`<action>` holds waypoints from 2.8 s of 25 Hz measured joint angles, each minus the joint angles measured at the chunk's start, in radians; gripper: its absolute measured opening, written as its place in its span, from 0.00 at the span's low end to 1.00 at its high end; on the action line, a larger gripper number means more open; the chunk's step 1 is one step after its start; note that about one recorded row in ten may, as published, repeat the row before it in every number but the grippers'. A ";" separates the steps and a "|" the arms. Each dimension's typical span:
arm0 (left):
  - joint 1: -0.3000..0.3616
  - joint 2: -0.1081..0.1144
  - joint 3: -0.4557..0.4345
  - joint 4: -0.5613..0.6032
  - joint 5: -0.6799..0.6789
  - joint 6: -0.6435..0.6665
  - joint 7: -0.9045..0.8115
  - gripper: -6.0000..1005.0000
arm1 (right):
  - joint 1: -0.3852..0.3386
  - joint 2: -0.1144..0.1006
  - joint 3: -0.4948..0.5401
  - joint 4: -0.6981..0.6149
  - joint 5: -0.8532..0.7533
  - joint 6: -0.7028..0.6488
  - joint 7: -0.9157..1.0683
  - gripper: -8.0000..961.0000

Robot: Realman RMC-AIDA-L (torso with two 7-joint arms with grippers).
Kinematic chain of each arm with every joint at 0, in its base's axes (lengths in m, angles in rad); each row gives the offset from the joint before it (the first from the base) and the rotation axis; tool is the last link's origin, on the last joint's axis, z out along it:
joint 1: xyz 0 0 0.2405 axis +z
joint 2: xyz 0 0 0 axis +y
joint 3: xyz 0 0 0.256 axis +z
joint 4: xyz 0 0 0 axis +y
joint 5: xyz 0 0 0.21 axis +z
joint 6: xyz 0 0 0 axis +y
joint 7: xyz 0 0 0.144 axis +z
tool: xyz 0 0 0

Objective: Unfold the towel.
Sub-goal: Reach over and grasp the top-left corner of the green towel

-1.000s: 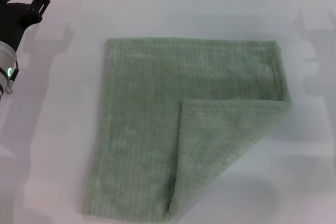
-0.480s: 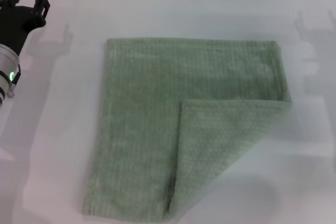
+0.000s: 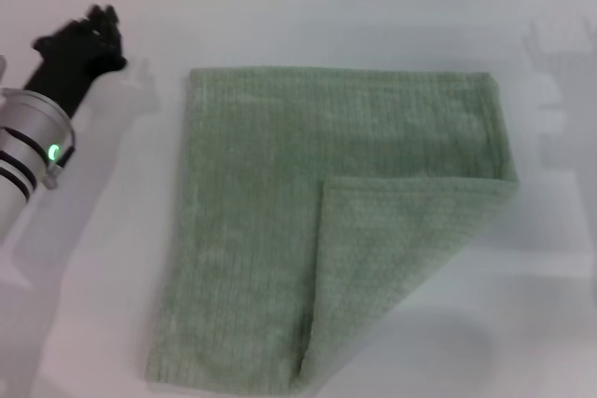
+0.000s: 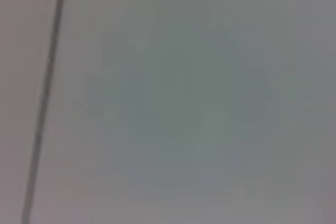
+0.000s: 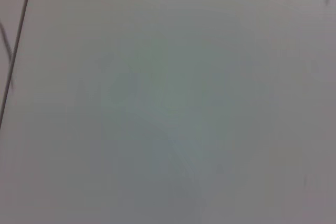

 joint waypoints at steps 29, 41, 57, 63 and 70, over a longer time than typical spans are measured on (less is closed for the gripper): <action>-0.095 -0.003 0.286 -0.029 -0.001 -0.285 -0.181 0.00 | 0.011 0.000 -0.020 -0.007 0.000 0.010 0.000 0.83; -0.155 -0.007 0.308 -0.026 0.001 -0.393 -0.168 0.00 | 0.015 0.002 -0.049 -0.025 -0.001 0.027 0.001 0.83; -0.172 -0.009 0.305 -0.017 -0.001 -0.424 -0.167 0.00 | 0.027 0.002 -0.080 -0.035 -0.002 0.043 0.002 0.83; -0.182 -0.009 0.302 -0.015 -0.001 -0.450 -0.167 0.00 | 0.037 0.003 -0.080 -0.043 -0.002 0.059 0.002 0.83; -0.185 -0.009 0.301 -0.015 -0.002 -0.458 -0.165 0.00 | 0.049 0.003 -0.091 -0.048 -0.002 0.068 0.002 0.83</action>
